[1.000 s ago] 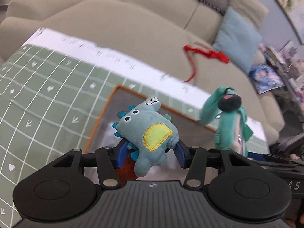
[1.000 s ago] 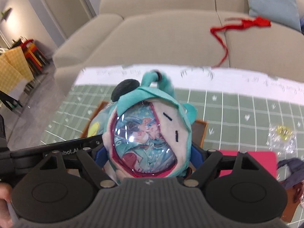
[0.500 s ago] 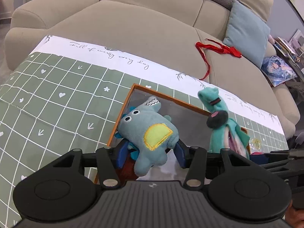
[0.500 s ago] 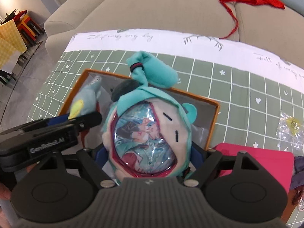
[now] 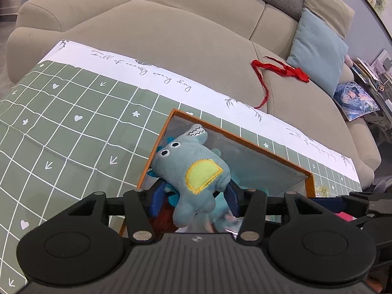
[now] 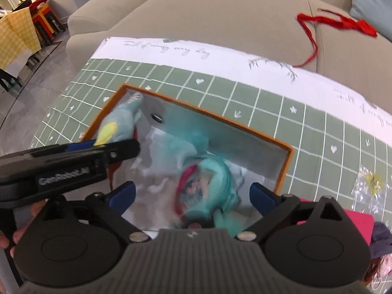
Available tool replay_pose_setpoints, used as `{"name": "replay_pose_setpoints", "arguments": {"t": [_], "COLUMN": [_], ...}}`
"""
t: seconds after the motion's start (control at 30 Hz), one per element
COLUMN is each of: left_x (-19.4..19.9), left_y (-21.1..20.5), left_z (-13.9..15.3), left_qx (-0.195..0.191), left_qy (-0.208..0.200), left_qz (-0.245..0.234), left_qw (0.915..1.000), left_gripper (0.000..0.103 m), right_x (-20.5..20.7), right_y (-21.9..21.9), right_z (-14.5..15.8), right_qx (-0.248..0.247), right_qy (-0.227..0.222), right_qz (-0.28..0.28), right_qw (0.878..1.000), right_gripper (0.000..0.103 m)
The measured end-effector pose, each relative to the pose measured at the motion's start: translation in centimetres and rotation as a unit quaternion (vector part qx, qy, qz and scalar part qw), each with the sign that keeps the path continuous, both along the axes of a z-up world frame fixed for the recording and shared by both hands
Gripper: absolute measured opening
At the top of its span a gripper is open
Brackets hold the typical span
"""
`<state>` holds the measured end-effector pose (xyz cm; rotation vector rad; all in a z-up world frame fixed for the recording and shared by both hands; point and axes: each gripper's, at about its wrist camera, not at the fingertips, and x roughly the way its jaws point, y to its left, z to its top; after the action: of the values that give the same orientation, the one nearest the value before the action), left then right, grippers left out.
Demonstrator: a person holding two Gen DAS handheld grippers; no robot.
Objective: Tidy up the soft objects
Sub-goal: 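Open both tools to drop the two plush toys into the box, then move both tools back to the navy headband and pink pouch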
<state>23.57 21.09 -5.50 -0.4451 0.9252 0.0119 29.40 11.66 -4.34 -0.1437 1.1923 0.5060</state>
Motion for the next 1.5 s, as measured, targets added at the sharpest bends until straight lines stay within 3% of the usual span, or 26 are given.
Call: {"name": "replay_pose_setpoints", "arguments": {"t": [0.17,0.53,0.67,0.83,0.93,1.03,1.1,1.33,1.4,1.5], "left_x": [0.1,0.2,0.1,-0.3,-0.3,-0.8,-1.0,-2.6,-3.3,-3.8], "left_y": [-0.2,-1.3,-2.1,-2.0,-1.6,-1.4,-1.4,-2.6,-3.0,-4.5], "left_z": [0.0,0.6,1.3,1.9,2.3,2.7,2.9,6.7,8.2,10.2], "left_qx": [-0.005,0.011,0.056,0.054,0.044,0.032,0.024,0.034,0.025,0.043], "left_qy": [-0.006,-0.009,-0.013,-0.008,0.015,0.020,0.025,-0.023,-0.046,-0.057], "left_qz": [-0.009,-0.001,-0.006,0.004,0.002,0.021,0.035,0.017,0.022,0.014], "left_qw": [0.9999,0.9999,0.9983,0.9985,0.9989,0.9991,0.9988,0.9990,0.9984,0.9974], "left_gripper": [0.065,0.101,0.102,0.102,0.101,0.093,0.093,0.088,0.085,0.084], "right_x": [-0.4,-0.9,-1.1,-1.5,-2.0,-2.5,-2.8,-4.4,-4.8,-5.5], "right_y": [0.3,0.5,0.7,0.9,1.0,0.8,0.6,-1.0,-2.4,-5.1], "right_z": [1.0,1.3,1.4,1.7,2.1,3.0,3.7,6.5,7.4,8.9], "right_qx": [-0.005,-0.020,-0.018,-0.017,-0.016,-0.012,0.000,0.018,0.026,0.030], "right_qy": [-0.015,-0.022,-0.026,-0.033,-0.042,-0.068,-0.072,-0.101,-0.115,-0.146], "right_qz": [0.015,0.024,0.032,0.038,0.044,0.040,0.039,0.052,0.036,0.018], "right_qw": [1.000,0.999,0.999,0.999,0.998,0.997,0.997,0.993,0.992,0.989], "right_gripper": [0.100,0.100,0.100,0.100,0.100,0.100,0.100,0.100,0.100,0.100]}}
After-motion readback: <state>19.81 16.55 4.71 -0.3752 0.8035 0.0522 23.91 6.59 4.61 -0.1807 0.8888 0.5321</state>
